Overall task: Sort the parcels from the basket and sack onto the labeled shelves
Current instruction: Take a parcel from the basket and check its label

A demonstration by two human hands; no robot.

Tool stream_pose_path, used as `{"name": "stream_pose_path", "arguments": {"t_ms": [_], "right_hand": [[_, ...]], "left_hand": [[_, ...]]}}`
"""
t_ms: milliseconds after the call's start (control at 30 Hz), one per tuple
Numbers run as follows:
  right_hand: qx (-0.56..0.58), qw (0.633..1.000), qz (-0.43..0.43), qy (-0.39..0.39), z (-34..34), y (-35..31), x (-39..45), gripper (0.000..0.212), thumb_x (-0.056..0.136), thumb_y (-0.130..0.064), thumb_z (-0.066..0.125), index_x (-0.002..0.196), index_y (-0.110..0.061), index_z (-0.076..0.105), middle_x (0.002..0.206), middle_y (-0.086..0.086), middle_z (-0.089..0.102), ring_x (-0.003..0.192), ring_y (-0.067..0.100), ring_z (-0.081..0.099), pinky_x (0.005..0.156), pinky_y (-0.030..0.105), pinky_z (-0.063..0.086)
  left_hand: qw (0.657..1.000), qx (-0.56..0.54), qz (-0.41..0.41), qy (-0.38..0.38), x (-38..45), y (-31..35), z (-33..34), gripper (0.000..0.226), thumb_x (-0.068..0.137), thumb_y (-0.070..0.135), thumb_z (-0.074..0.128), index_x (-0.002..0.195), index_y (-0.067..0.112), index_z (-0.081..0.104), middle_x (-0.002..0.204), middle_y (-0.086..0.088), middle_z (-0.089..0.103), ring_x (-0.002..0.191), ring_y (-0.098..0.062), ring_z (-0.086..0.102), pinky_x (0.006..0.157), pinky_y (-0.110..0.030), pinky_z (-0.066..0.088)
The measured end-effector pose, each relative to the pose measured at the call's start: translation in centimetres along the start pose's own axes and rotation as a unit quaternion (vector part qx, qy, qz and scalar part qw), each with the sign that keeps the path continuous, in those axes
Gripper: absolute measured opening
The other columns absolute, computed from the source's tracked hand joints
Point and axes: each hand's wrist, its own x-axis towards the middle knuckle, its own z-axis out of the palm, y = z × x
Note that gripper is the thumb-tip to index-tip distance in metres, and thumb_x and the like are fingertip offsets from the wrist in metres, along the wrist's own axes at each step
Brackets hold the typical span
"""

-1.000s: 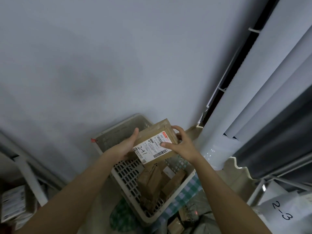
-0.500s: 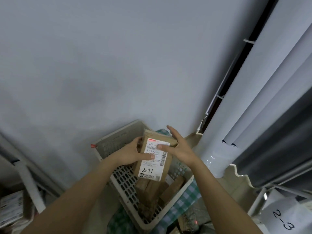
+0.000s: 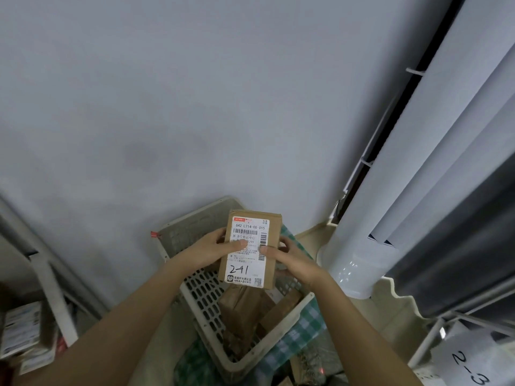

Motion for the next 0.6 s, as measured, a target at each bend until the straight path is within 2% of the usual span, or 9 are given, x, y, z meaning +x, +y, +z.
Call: {"name": "stream_pose_path", "arguments": {"t_ms": [67,167,233,367,467,600], "right_hand": [[0.003,1.000,0.006,0.022,0.2,0.8,0.1,0.084,0.080,-0.043,0.075,0.146,-0.020,0.028,0.112,-0.012,0.059,0.096,0.003,0.063,0.077,0.023,0.055],[0.008,0.998,0.015,0.062,0.8,2.4,-0.2,0.088,0.076,-0.048,0.077,0.145,-0.019,0.030,0.114,-0.009,0.059,0.100,0.009,0.063,0.090,0.034,0.055],[0.021,0.995,0.020,0.092,1.2,3.4,-1.0,0.082,0.077,-0.047,0.076,0.141,-0.019,0.032,0.117,-0.006,0.057,0.102,0.013,0.062,0.087,0.032,0.055],[0.065,0.986,0.023,0.154,2.2,5.7,-2.7,0.065,0.078,-0.043,0.078,0.127,-0.023,0.041,0.111,-0.009,0.059,0.096,0.009,0.062,0.075,0.023,0.055],[0.108,0.972,0.026,0.206,3.2,8.3,-3.9,0.081,0.070,-0.051,0.081,0.134,-0.018,0.045,0.124,-0.001,0.063,0.103,0.013,0.065,0.080,0.029,0.058],[0.130,0.950,0.063,0.278,5.2,11.7,-7.1,0.121,0.044,-0.075,0.082,0.142,-0.019,0.038,0.133,0.003,0.055,0.113,0.021,0.062,0.093,0.046,0.055]], "left_hand": [[0.999,0.017,-0.002,0.036,-0.2,-0.7,0.6,0.048,0.091,0.050,0.055,0.133,0.027,0.050,0.113,0.014,0.067,0.102,-0.005,0.064,0.094,-0.034,0.051],[0.995,0.061,-0.020,0.076,-0.5,-1.8,1.2,0.049,0.096,0.047,0.048,0.137,0.021,0.048,0.125,0.005,0.062,0.113,-0.014,0.059,0.103,-0.044,0.045],[0.992,0.081,-0.023,0.093,-0.9,-2.1,1.5,0.042,0.098,0.040,0.048,0.135,0.020,0.050,0.127,0.003,0.059,0.113,-0.015,0.057,0.103,-0.043,0.044],[0.991,0.090,-0.022,0.096,-1.3,-2.9,1.9,0.032,0.100,0.029,0.047,0.129,0.019,0.053,0.120,0.003,0.059,0.099,-0.009,0.061,0.096,-0.033,0.045],[0.991,0.101,-0.012,0.088,-1.9,-3.4,2.7,0.030,0.100,0.028,0.048,0.127,0.018,0.056,0.120,0.002,0.060,0.097,-0.011,0.062,0.091,-0.030,0.044],[0.992,0.114,-0.004,0.061,-3.9,-4.5,4.8,0.028,0.100,0.026,0.046,0.124,0.018,0.058,0.116,0.001,0.063,0.102,-0.015,0.061,0.086,-0.028,0.045]]}}
